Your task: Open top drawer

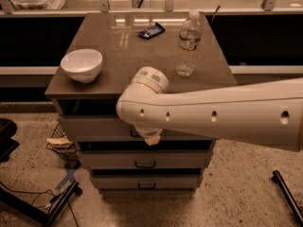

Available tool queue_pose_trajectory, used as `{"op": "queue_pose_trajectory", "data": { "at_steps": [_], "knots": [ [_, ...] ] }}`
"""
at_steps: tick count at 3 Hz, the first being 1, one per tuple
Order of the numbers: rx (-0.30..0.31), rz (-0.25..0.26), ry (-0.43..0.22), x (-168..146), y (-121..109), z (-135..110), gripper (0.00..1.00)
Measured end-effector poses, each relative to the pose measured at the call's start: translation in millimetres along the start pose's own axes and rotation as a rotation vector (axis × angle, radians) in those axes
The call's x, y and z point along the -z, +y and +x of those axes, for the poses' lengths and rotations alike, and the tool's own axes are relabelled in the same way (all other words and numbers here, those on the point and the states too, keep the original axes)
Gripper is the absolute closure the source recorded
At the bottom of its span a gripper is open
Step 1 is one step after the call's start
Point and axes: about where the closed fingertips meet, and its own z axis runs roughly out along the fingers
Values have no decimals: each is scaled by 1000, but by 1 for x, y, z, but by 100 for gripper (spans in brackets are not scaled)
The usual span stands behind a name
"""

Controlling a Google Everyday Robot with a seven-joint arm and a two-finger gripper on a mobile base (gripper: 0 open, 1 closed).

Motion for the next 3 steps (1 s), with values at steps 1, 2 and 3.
{"op": "queue_pose_trajectory", "data": {
  "at_steps": [1, 2, 3],
  "knots": [
    [6, -4, 23, 6, -1, 4, 55],
    [6, -2, 24, 6, -1, 4, 31],
    [-2, -7, 4, 3, 1, 4, 8]
  ]
}}
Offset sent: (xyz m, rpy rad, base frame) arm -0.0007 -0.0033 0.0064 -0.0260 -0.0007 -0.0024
